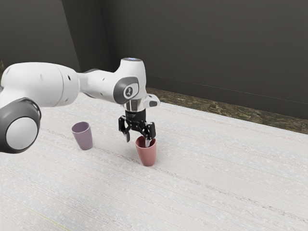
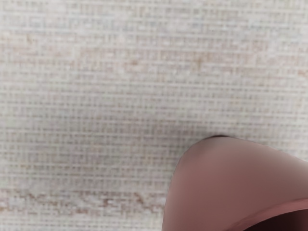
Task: Place the right cup onto the left cup
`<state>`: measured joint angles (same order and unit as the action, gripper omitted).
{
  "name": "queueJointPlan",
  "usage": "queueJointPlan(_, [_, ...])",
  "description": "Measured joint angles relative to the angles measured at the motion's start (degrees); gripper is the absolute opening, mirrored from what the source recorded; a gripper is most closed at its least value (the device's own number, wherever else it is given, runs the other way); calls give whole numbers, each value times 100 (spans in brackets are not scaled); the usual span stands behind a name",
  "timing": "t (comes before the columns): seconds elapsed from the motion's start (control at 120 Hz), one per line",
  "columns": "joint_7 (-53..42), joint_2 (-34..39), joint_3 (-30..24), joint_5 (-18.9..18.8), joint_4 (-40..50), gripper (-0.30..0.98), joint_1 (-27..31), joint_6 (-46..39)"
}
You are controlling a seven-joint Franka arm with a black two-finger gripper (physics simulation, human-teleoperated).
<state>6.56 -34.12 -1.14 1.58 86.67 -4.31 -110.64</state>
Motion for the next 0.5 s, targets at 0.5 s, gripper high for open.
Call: queueJointPlan(0.5, [4, 5, 6, -14, -8, 14, -35, -34])
